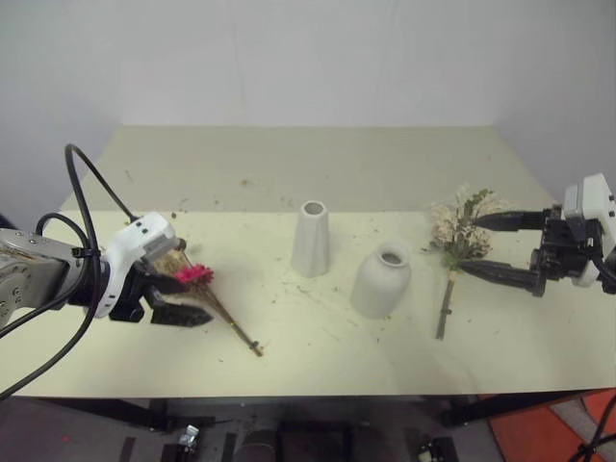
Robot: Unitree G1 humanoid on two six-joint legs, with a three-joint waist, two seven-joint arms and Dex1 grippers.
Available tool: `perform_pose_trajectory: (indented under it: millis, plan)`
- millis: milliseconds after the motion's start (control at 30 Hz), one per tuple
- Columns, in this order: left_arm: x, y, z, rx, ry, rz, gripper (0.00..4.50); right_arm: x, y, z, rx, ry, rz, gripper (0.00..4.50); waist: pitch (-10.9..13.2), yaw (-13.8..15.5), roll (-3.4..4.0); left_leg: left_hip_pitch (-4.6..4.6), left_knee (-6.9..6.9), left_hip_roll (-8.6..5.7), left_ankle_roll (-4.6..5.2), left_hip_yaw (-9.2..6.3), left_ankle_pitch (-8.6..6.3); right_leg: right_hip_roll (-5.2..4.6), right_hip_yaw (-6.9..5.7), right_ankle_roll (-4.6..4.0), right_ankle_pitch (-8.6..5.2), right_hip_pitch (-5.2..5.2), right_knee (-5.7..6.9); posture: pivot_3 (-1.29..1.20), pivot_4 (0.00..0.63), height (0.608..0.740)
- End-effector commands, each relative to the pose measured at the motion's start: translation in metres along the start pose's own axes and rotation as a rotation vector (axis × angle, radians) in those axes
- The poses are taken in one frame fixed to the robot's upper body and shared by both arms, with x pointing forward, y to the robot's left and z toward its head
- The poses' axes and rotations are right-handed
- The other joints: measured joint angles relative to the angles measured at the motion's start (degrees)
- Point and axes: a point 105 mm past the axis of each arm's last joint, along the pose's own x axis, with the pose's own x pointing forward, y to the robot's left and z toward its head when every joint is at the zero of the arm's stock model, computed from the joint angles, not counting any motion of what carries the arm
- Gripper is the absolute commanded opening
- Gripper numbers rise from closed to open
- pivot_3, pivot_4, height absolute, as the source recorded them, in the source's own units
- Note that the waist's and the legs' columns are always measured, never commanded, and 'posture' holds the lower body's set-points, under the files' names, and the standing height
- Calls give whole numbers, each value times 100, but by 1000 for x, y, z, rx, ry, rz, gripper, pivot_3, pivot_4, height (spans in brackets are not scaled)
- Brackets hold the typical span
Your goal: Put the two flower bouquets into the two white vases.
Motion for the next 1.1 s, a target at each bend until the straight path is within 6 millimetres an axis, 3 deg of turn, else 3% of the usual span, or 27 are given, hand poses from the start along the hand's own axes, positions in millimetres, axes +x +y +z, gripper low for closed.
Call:
perform_pose_trajectory:
  millis: [33, 267, 467, 600, 1100]
  plan:
    - [-4, -3, -9, -52, 79, 13, 4500, 2, -6, 11, -80, -38, 23, 4432, 1, -19, 1, 0, -1, 1, 0, 0, 0, 0, 0, 0, 0, -1, 1, 0, 150, 740]
    - [12, 25, -11, -182, 115, 126, 4500, 15, -9, 17, -117, -102, 56, 4432, 1, -1, 1, 6, -1, 1, 0, -3, 0, 2, 1, -14, 8, 1, 12, 0, 150, 740]
    - [36, 46, 14, -334, 66, 149, 4500, 19, -6, 22, -136, -155, 52, 4432, 2, 65, -2, 4, 5, -17, 0, -11, 0, -18, 2, -20, 11, -10, 46, 0, 150, 740]
    - [46, 48, 25, -382, 77, 151, 4500, 20, -4, 24, -139, -173, 37, 4432, 2, 70, -2, 2, 9, -23, 0, -41, 0, -29, 3, -17, 9, -12, 53, 0, 150, 740]
    - [91, 50, 38, -498, 138, 260, 4500, 14, 6, 23, -133, -201, -23, 4432, 1, 73, -3, 5, 11, -31, -3, -60, 0, -39, 11, -17, 10, -14, 60, 0, 150, 740]
